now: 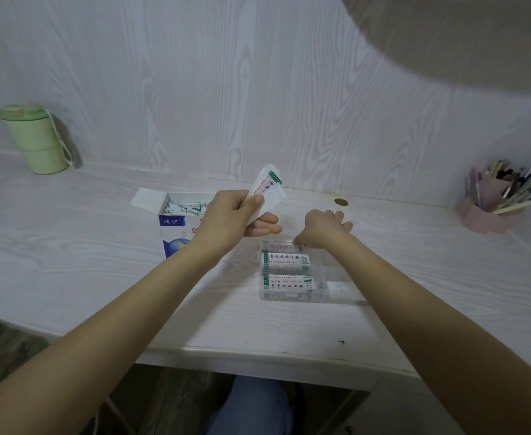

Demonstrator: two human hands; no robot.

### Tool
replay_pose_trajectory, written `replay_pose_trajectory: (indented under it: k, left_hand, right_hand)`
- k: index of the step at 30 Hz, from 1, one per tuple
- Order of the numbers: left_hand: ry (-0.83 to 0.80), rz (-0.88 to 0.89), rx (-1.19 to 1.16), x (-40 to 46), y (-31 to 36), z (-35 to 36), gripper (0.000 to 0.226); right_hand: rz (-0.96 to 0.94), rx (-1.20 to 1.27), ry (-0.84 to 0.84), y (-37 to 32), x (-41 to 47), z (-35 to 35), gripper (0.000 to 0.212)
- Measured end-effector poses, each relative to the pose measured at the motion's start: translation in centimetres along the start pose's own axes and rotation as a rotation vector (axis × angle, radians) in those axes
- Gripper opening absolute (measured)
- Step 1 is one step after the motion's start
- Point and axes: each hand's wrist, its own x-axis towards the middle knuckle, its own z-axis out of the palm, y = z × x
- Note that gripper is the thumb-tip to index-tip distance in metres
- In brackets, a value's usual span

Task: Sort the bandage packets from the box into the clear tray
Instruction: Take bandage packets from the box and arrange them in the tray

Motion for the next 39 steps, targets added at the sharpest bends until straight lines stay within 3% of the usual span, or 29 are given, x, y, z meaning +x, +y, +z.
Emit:
replay_pose_trajectory:
  k: [5,7,8,10,12,17,20,22,25,29,33,39]
  left_hand:
    - [-0.019,-0.025,0.022,-0.1,0.0,0.0,0.019]
    - [-0.011,-0.049,-0.005,0.0,0.0,0.0,0.018]
    - [-0.005,-0.061,-0.027,0.0,0.0,0.1,0.016]
    - [0.002,-0.075,-0.061,0.0,0.0,0.1,0.013]
    - [-0.009,-0.078,-0.069,0.1,-0.2,0.3,0.014]
    - [-0.025,-0.078,-0.076,0.2,-0.2,0.5,0.011]
    - [0.029,-0.046,-0.088,0.6,-0.2,-0.1,0.015]
    - [0.064,-0.023,-0.035,0.9,-0.2,-0.6,0.015]
    - [0.119,0.018,0.083,1.2,-0.2,-1.2,0.016]
    - [0.129,0.059,0.131,1.4,0.0,-1.3,0.017]
    - [0.119,0.090,0.175,1.3,-0.2,-1.3,0.017]
    - [0.098,0.083,0.196,1.1,-0.3,-1.2,0.016]
  right_hand:
    - [-0.037,0.140,0.012,0.5,-0.5,-0.9,0.025]
    - [-0.095,0.390,0.043,1.2,-0.9,-2.0,0.015]
    - [-0.159,0.573,0.009,1.5,-1.5,-2.6,0.022]
    - [-0.292,0.921,-0.151,2.0,-3.1,-3.4,0.036]
    - [-0.351,1.096,-0.226,2.0,-3.9,-3.3,0.030]
    - [-0.293,1.411,-0.123,1.2,-3.6,-2.1,0.001]
    - [-0.249,1.749,-0.174,1.4,-3.0,-2.1,0.005]
    - [-0.206,1.849,-0.179,1.6,-2.5,-2.0,0.014]
    - [-0.221,1.662,-0.079,1.9,-1.7,-1.4,0.007]
    - [-0.267,1.079,0.127,2.5,-0.6,0.2,0.014]
    - [-0.334,0.732,0.184,2.0,-0.4,0.9,0.009]
    - [-0.421,0.404,0.189,0.8,-0.2,1.5,0.006]
